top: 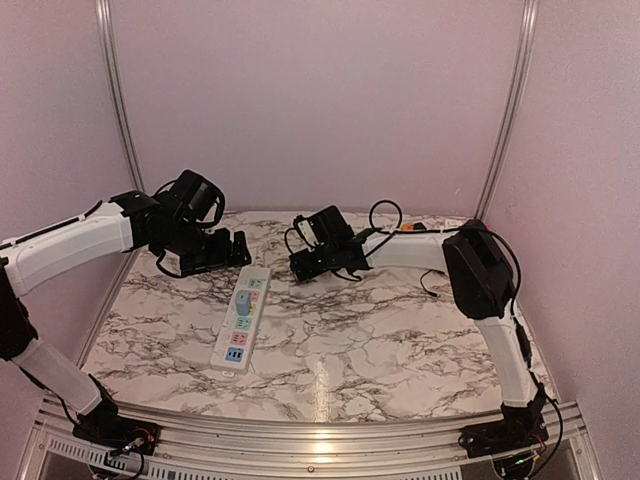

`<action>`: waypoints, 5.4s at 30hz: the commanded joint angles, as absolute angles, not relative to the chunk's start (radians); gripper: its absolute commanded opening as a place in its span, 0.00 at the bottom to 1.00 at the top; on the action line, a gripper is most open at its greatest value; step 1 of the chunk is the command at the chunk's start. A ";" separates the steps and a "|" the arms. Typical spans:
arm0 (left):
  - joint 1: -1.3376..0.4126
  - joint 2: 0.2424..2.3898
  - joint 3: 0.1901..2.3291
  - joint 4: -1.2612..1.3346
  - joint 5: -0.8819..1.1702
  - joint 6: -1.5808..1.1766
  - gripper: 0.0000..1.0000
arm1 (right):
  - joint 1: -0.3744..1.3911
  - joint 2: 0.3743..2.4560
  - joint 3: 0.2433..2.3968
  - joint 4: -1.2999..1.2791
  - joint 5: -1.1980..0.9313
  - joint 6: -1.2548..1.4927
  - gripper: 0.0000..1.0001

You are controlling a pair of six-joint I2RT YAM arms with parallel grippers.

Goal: Insert the plug
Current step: Pick up the plug from the center of the board, then pass from the right arm to the left

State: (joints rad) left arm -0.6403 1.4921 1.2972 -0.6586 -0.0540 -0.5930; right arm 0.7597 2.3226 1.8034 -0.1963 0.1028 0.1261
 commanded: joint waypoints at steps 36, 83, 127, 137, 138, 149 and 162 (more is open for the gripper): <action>-0.635 1.478 1.231 -0.565 -0.031 -0.623 0.99 | 0.762 2.438 1.881 -0.168 0.121 0.162 0.69; -0.635 1.506 1.247 -0.538 0.061 -0.614 0.99 | 0.769 2.193 1.457 0.196 0.053 0.015 0.17; -0.761 1.707 1.376 -0.291 0.527 -0.653 0.80 | 0.923 1.600 0.736 0.748 -0.091 -0.207 0.16; -0.769 1.717 1.373 -0.258 0.577 -0.653 0.59 | 0.928 1.570 0.692 0.801 -0.178 -0.230 0.16; -0.769 1.721 1.375 -0.255 0.580 -0.653 0.56 | 0.927 1.570 0.692 0.801 -0.186 -0.231 0.16; -0.775 1.735 1.374 -0.239 0.617 -0.655 0.49 | 0.928 1.579 0.693 0.806 -0.199 -0.233 0.16; -0.775 1.732 1.371 -0.233 0.619 -0.653 0.07 | 0.927 1.589 0.688 0.815 -0.189 -0.233 0.17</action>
